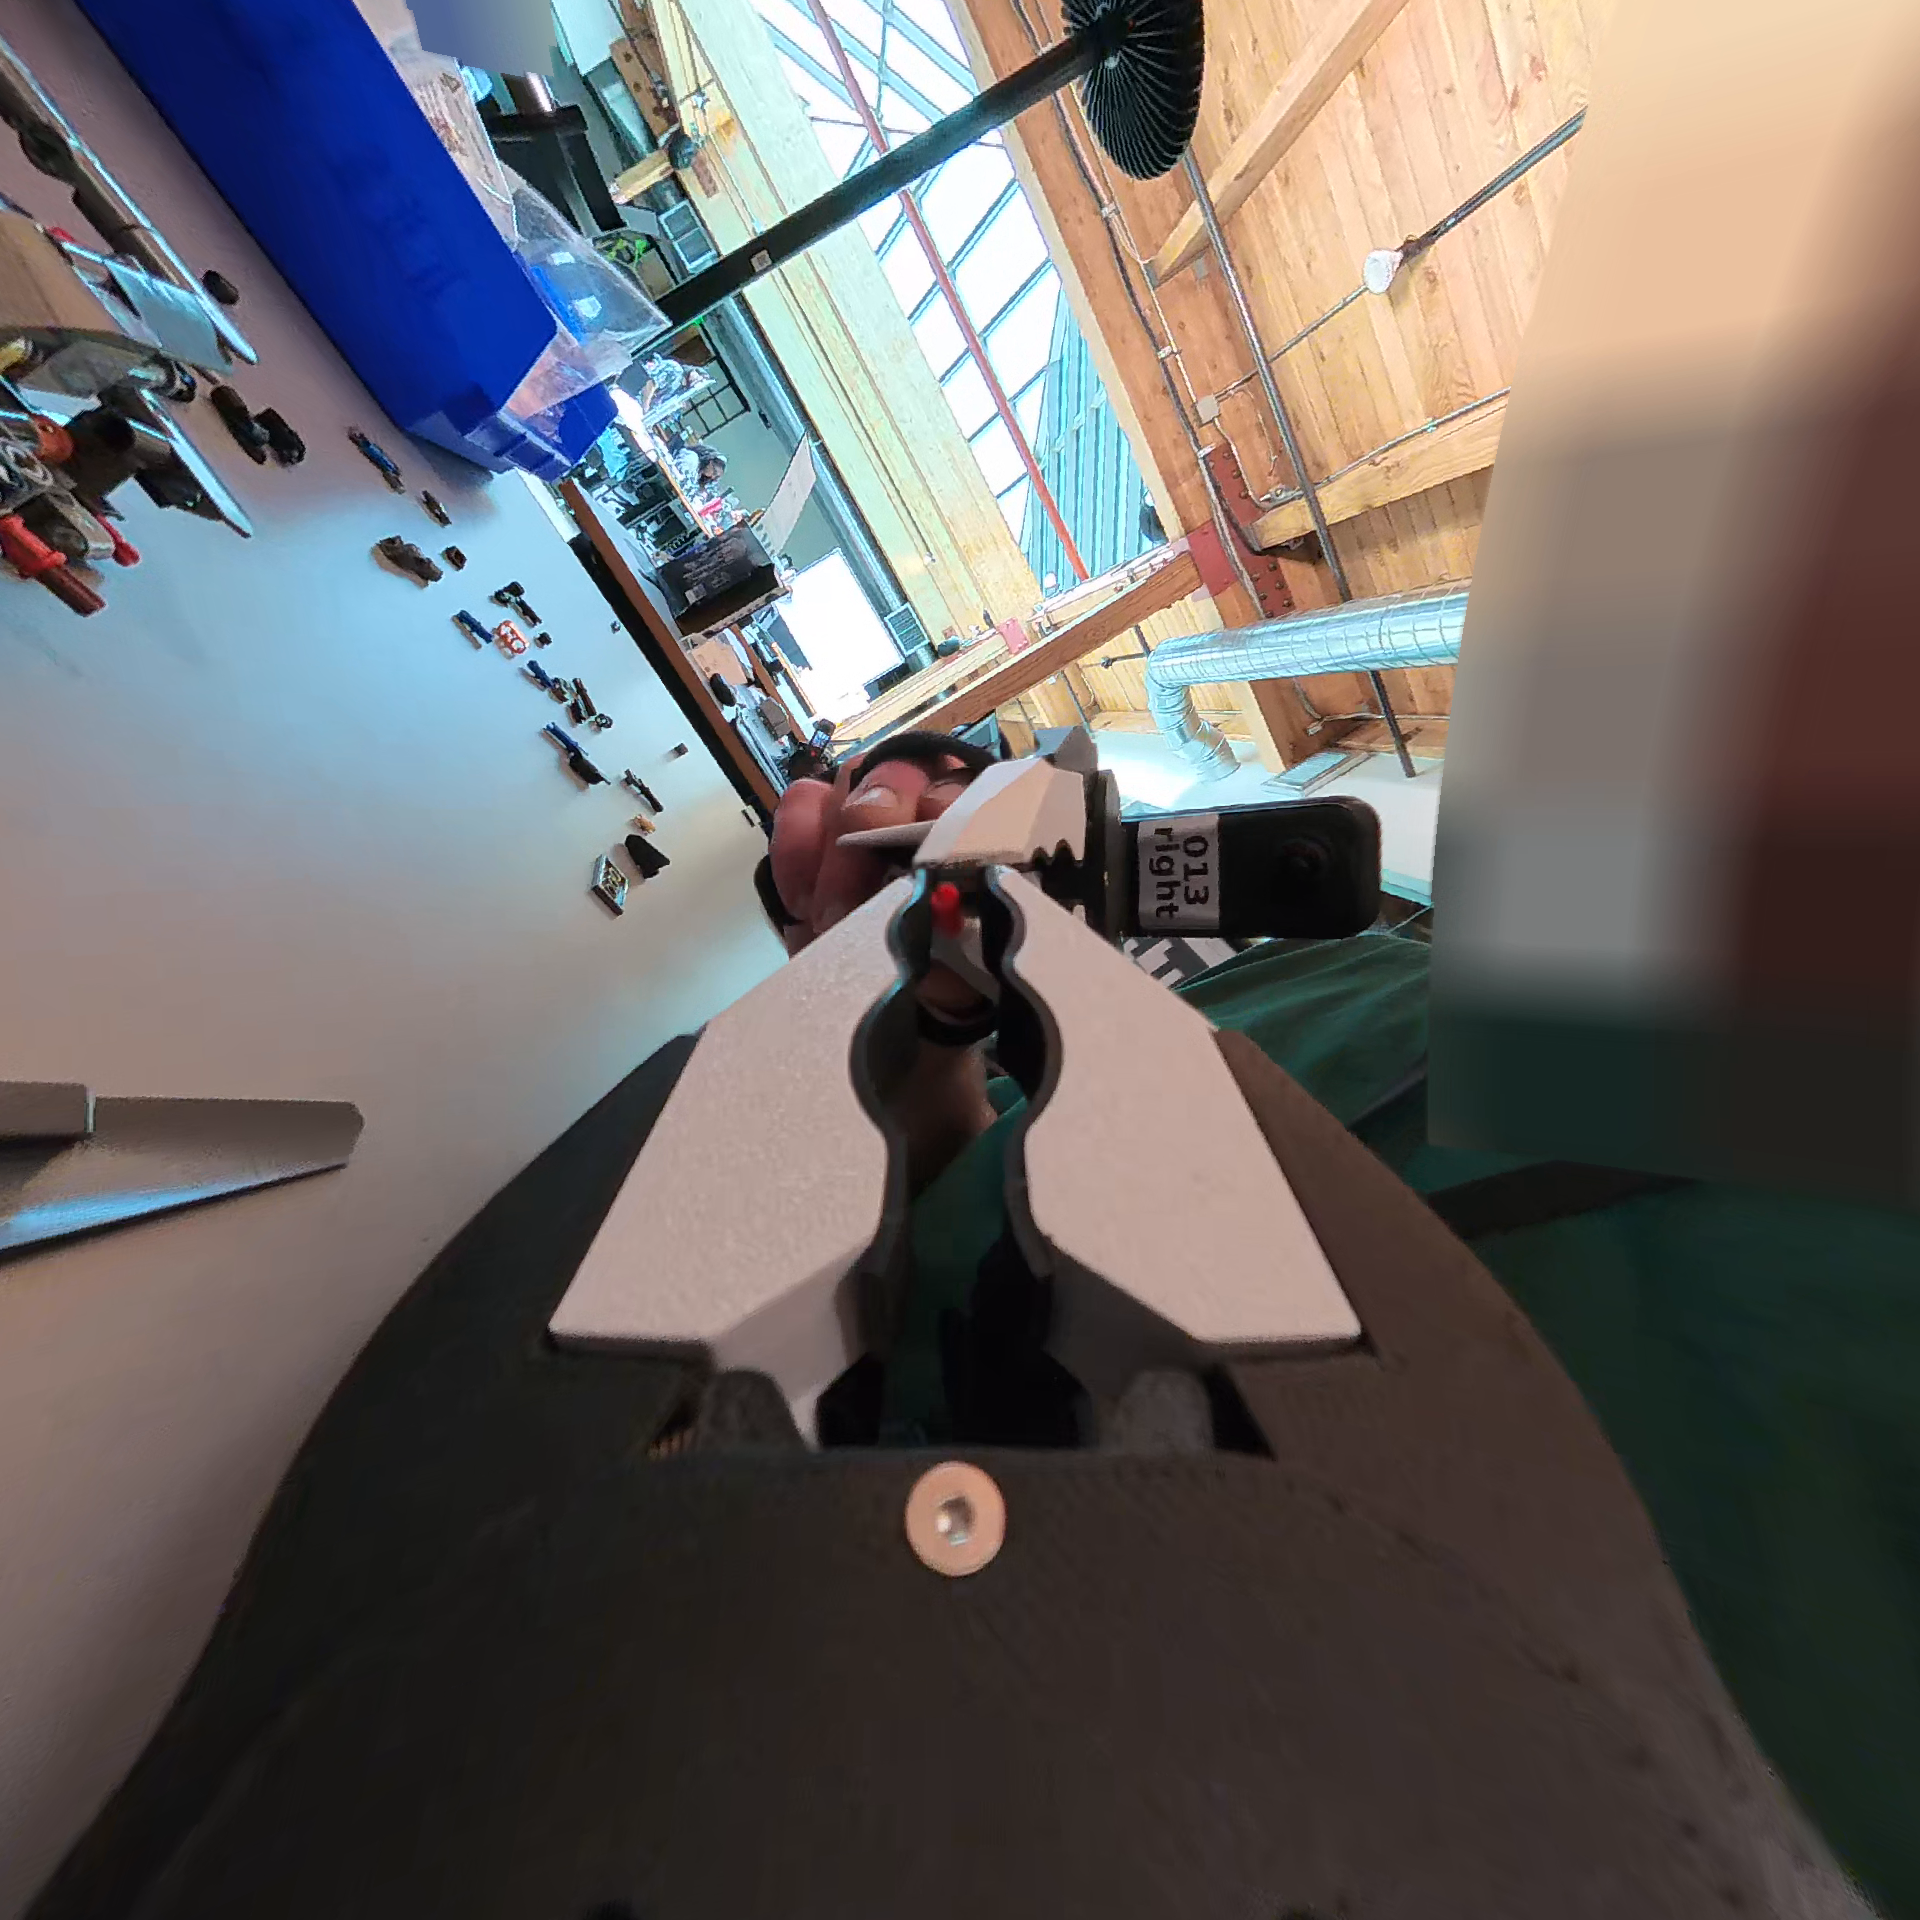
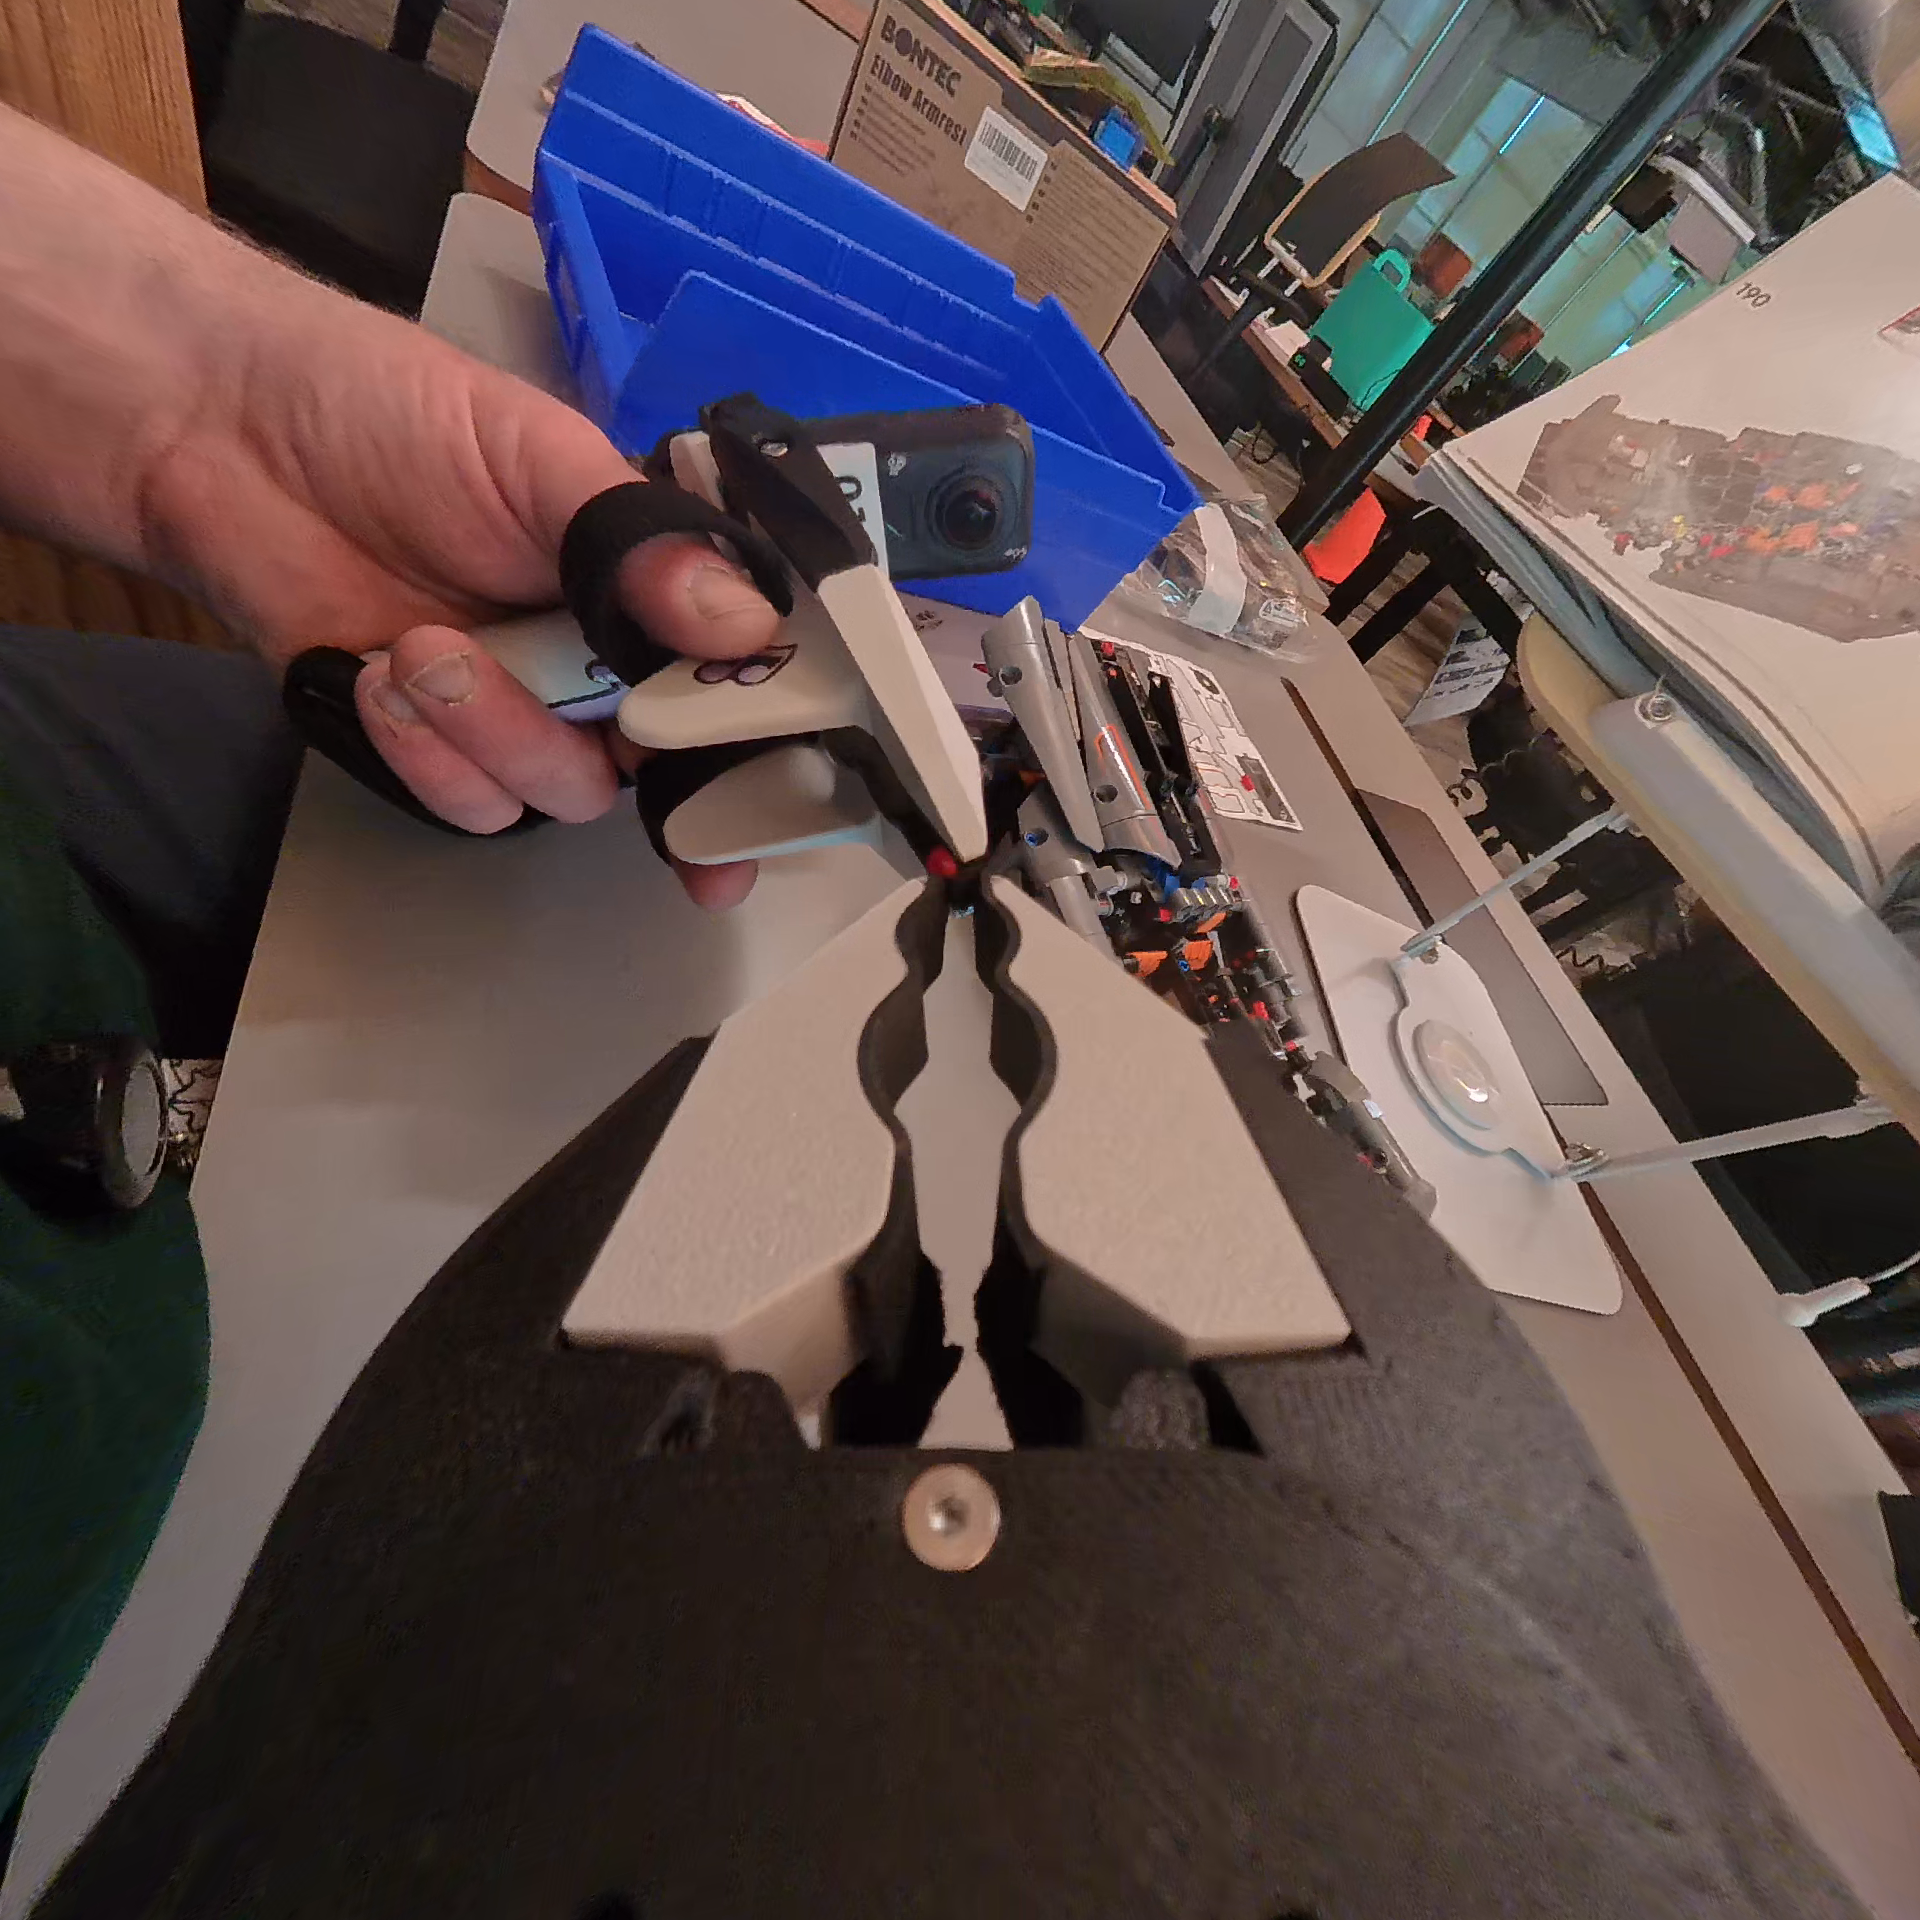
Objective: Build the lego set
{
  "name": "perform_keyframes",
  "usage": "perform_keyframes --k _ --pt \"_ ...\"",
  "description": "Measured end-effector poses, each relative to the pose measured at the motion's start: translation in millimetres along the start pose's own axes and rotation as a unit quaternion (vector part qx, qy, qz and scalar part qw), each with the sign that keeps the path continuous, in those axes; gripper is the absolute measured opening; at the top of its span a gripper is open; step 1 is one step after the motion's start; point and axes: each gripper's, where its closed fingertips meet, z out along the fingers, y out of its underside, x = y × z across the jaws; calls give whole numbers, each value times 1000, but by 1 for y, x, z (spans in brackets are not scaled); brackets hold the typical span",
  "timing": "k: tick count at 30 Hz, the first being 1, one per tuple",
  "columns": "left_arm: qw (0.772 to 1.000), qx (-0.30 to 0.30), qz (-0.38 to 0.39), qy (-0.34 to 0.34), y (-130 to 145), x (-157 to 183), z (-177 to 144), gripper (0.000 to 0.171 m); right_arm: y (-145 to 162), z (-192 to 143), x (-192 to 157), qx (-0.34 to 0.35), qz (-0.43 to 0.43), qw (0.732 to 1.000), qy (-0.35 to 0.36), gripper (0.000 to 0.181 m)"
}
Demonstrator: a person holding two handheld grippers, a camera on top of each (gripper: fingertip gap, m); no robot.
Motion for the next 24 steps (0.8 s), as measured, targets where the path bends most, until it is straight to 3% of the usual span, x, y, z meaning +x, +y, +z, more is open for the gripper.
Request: perform_keyframes --k 1,10,17,21,24 --pt "1000 -2 0 -2 1 0 0 8 1 0 0 -1 0 1000 -2 3" --pt "997 -33 29 -68 5 -21 -9 4 23 6 -6 -27 43 998 -22 6" --pt "982 17 152 -108 -15 14 -63 4 42 -2 -23 -51 85 993 -68 2" --pt "981 2 155 -121 6 26 -92 6 42 4 -44 -45 109 986 -122 4" --pt "968 -57 171 -178 39 16 -101 6 40 9 -57 -49 126 978 -161 9"
